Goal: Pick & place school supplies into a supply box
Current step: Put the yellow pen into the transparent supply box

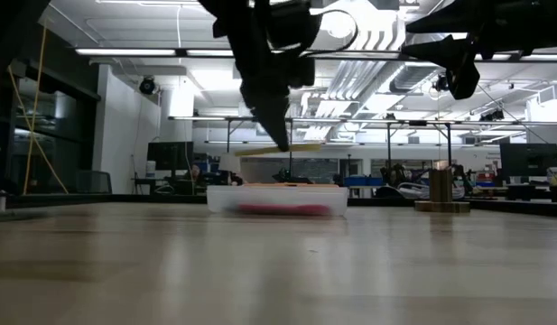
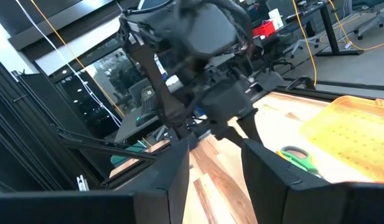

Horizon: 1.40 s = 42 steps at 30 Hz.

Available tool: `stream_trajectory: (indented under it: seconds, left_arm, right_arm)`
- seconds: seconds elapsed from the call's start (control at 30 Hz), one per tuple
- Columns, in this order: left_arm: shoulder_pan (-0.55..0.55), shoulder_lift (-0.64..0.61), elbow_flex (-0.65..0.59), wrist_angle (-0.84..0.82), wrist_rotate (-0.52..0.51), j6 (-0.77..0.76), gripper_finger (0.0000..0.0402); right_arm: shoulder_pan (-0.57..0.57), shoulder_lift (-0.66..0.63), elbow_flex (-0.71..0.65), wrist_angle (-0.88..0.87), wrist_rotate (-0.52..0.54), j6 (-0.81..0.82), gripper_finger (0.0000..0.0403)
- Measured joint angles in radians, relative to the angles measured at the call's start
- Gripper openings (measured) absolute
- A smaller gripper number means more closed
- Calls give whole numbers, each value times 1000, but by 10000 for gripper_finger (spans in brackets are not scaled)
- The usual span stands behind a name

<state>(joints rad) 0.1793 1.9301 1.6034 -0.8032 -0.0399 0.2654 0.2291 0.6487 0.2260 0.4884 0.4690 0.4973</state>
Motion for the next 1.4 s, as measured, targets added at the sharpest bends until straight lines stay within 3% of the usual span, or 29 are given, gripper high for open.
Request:
stream_trajectory:
  seconds: [0.4,1.0,1.4]
  left_arm:
    - [45,0,-16,61,45,65,49]
    - [76,150,-16,64,85,104,53]
    - [77,153,-16,103,85,108,53]
  right_arm:
    - [0,0,0,-6,66,0,124]
    - [0,0,0,-8,67,0,124]
    - [0,0,0,-7,67,0,124]
